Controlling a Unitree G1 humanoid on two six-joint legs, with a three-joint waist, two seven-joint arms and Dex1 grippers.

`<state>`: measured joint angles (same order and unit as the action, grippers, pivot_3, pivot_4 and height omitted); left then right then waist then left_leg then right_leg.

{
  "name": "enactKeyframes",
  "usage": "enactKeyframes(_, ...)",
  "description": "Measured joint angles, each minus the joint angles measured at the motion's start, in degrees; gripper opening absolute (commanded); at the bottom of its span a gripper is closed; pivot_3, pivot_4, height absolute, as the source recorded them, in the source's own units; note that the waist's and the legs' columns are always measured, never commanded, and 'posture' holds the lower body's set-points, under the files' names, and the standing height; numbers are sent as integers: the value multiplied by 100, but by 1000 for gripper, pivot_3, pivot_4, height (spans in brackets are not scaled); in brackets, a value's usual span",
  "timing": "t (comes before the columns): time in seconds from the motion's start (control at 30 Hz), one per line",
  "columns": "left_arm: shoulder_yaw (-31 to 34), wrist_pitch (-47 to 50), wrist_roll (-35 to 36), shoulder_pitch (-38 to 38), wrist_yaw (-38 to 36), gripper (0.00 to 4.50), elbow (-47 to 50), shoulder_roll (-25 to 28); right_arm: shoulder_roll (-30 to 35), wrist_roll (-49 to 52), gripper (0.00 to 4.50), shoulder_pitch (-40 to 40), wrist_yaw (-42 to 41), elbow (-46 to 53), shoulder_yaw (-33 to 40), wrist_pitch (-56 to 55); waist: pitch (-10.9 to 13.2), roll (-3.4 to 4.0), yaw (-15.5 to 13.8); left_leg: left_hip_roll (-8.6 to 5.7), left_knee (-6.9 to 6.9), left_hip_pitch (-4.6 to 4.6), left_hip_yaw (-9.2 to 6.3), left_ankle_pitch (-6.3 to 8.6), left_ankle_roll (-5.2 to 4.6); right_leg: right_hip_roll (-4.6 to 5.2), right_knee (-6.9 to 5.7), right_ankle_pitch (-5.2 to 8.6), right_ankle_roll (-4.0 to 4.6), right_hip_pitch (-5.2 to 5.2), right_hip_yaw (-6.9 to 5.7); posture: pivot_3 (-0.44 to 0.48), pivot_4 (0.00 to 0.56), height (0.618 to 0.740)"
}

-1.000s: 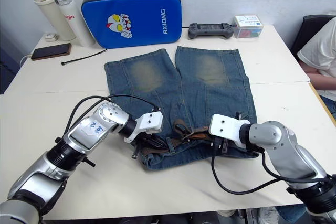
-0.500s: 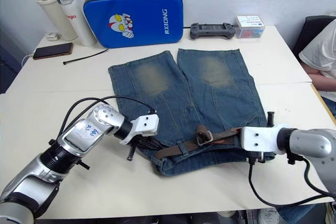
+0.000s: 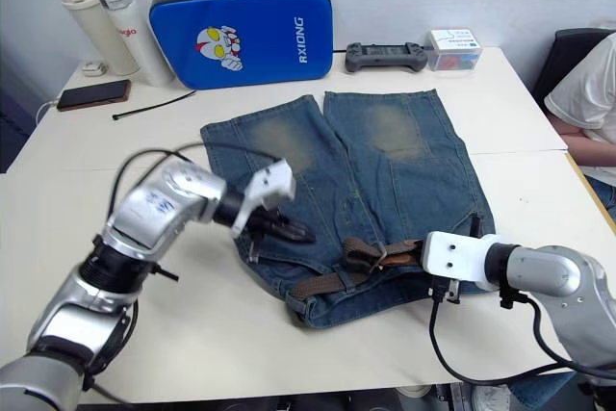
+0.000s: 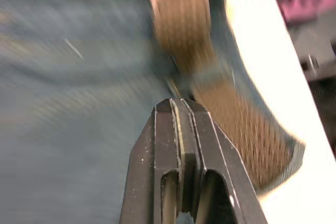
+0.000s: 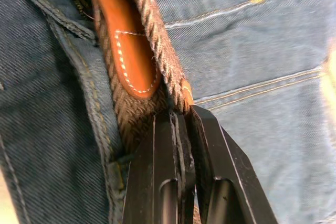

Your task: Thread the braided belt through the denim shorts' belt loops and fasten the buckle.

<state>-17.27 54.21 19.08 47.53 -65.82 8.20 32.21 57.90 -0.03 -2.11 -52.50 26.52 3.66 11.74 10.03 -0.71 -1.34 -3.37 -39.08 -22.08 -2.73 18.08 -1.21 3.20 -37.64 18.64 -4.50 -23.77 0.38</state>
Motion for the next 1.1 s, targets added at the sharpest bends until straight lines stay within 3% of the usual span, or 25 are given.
enactKeyframes(0.13, 12, 348, 307, -4, -44, 0, 234, 134, -15, -59, 55, 56, 40, 17, -86, 126, 1, 1, 14, 5, 1, 0, 1, 1, 4, -5, -1, 0, 0, -1, 2, 0, 150, 740)
enactKeyframes(0.27, -647, 313, 298, -409, -193, 0, 927, 632, -13, -94, 55, 71, 67, 14, -66, 209, 1, 3, 5, 4, 2, 3, 1, 2, 5, -3, 6, 0, 0, 1, 5, 0, 150, 740)
enactKeyframes(0.4, -1228, 92, -39, -731, -53, 0, 868, 684, -12, -105, 55, 71, 79, 13, -2, 222, 2, 1, -25, 2, -1, 1, 0, 2, 4, -1, 5, 0, 0, 2, 4, 0, 150, 740)
enactKeyframes(0.73, -2082, -928, -812, -534, -171, 0, 9, 432, 80, -294, 55, 73, 80, 13, 130, -79, -3, 10, -15, 3, 0, 4, 2, 3, 2, -3, 9, 0, 0, 6, 5, 0, 150, 740)
enactKeyframes(1.0, -2330, -1510, -1178, -441, -406, 0, -302, 330, 503, -552, 55, -260, -45, -17, 806, -1429, -15, 21, -8, 5, 92, 171, 5, 27, -38, -3, 79, 2, -1, 166, 7, 0, 150, 740)
enactKeyframes(1.1, -2321, -1553, -1179, -468, -465, 0, -367, 301, 507, -631, 55, -606, -53, -126, 1167, -1794, -16, 22, -17, 7, 101, 180, 1, 21, -28, -4, 84, 6, 0, 176, 4, 0, 150, 740)
